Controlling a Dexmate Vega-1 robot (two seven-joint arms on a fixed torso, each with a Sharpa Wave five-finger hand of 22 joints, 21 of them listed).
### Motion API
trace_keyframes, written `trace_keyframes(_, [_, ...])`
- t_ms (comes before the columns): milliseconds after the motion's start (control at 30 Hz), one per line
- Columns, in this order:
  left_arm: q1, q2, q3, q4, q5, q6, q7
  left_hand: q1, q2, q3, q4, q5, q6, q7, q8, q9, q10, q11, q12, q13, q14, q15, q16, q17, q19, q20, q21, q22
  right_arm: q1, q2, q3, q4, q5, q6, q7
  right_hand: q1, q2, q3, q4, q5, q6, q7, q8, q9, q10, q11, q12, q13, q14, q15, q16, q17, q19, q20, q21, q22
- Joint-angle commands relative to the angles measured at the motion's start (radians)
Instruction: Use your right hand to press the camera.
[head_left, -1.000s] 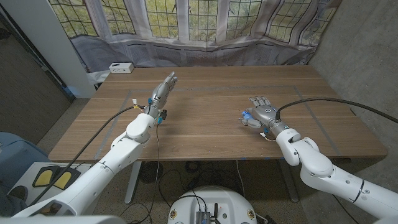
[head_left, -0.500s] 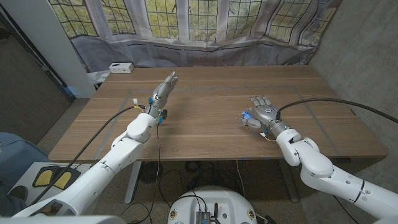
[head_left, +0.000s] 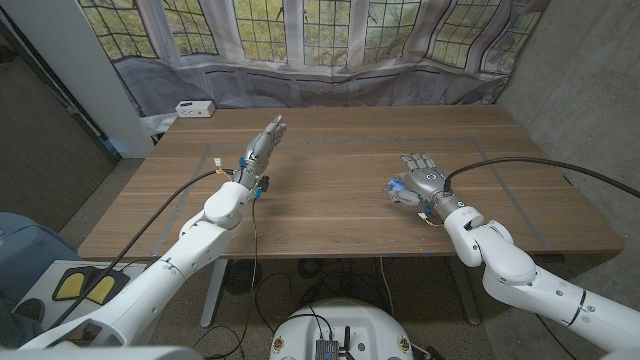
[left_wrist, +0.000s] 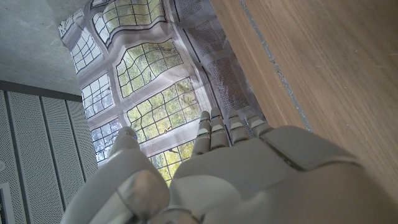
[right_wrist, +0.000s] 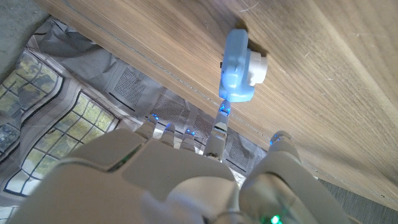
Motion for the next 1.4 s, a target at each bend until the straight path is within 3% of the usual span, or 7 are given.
trace_keyframes(33, [-0.006,-0.002,0.002,0.011,-0.004,-0.006,-0.008,0.0,-0.007,0.009,-0.001,-0.001,0.01,0.002,-0.003,0.003,0.008,0.0,-0.006,0.003,0.0,0.002,0.002,0.003,-0.008,0.005,0.003,0.002,-0.003,0.003,0.003,-0.004,-0.007,0.0,-0.01,0.01,-0.003,0.007,0.0,0.0,-0.009,0.0,-0.002,0.002,0.005,0.002,0.002,0.003,-0.105,0.0,0.006,0.0,-0.138,0.007,0.002,0.004])
trace_keyframes(600, [-0.006,0.001,0.002,0.015,-0.007,-0.007,-0.014,0.0,-0.007,0.01,-0.001,-0.001,0.011,0.002,-0.003,0.003,0.008,0.002,-0.006,0.003,0.0,0.003,0.001,0.003,-0.008,0.005,0.003,0.002,-0.013,0.004,0.009,-0.016,-0.009,-0.005,-0.018,0.015,-0.006,0.01,-0.005,0.0,-0.064,0.006,-0.019,0.003,0.021,0.015,0.002,0.004,-0.087,0.002,0.009,-0.001,-0.121,0.014,0.004,0.004])
trace_keyframes(833, [-0.008,0.0,0.003,0.019,-0.009,-0.007,-0.017,0.0,-0.007,0.011,-0.002,-0.001,0.013,0.001,-0.002,0.004,0.009,0.001,-0.006,0.003,0.001,0.003,0.002,0.003,-0.008,0.006,0.003,0.002,-0.023,0.006,0.017,-0.014,0.004,0.005,-0.046,0.02,-0.016,0.011,-0.014,-0.002,-0.218,0.02,-0.035,0.003,0.023,0.035,-0.009,0.005,-0.078,0.003,0.006,-0.001,-0.1,0.018,0.004,0.004])
trace_keyframes(933, [-0.011,0.0,0.004,0.022,-0.01,-0.006,-0.021,0.0,-0.007,0.011,-0.002,-0.001,0.015,0.002,-0.002,0.004,0.009,0.001,-0.006,0.003,0.001,0.002,0.002,0.003,-0.008,0.006,0.003,0.002,-0.023,0.004,0.021,-0.017,0.014,0.006,-0.037,0.023,-0.019,0.013,-0.019,-0.004,-0.361,0.052,-0.038,0.002,0.02,0.051,-0.019,0.006,-0.073,0.005,0.003,-0.001,-0.097,0.023,-0.001,0.004])
trace_keyframes(1167, [-0.014,0.003,0.006,0.021,-0.008,-0.002,-0.023,0.0,-0.007,0.011,-0.002,-0.001,0.025,0.001,0.002,0.004,0.013,0.003,-0.005,0.003,0.002,0.001,0.002,0.003,-0.008,0.007,0.003,0.002,-0.021,0.005,0.025,-0.013,0.035,0.017,-0.043,0.025,-0.026,0.014,-0.025,-0.007,-0.598,0.102,-0.038,0.003,0.001,0.074,-0.034,0.008,-0.083,0.013,-0.008,-0.001,-0.086,0.024,-0.004,0.005])
trace_keyframes(1267, [-0.014,0.004,0.006,0.019,-0.008,0.0,-0.023,0.0,-0.006,0.012,-0.001,-0.001,0.028,0.002,0.003,0.004,0.013,0.001,-0.004,0.003,0.002,0.0,0.002,0.003,-0.007,0.006,0.004,0.002,-0.021,0.007,0.025,-0.011,0.038,0.018,-0.049,0.023,-0.026,0.013,-0.025,-0.008,-0.642,0.108,-0.036,0.003,-0.016,0.078,-0.04,0.009,-0.092,0.014,-0.012,0.0,-0.088,0.023,-0.005,0.005])
trace_keyframes(1400, [-0.015,0.006,0.005,0.016,-0.008,0.002,-0.023,0.0,-0.006,0.012,-0.001,-0.001,0.03,0.002,0.003,0.004,0.015,-0.001,-0.004,0.003,0.002,-0.001,0.002,0.003,-0.007,0.008,0.004,0.002,-0.019,0.009,0.025,-0.012,0.04,0.014,-0.05,0.021,-0.027,0.013,-0.025,-0.008,-0.64,0.111,-0.027,0.003,-0.03,0.08,-0.045,0.009,-0.1,0.013,-0.016,0.0,-0.09,0.021,-0.007,0.005])
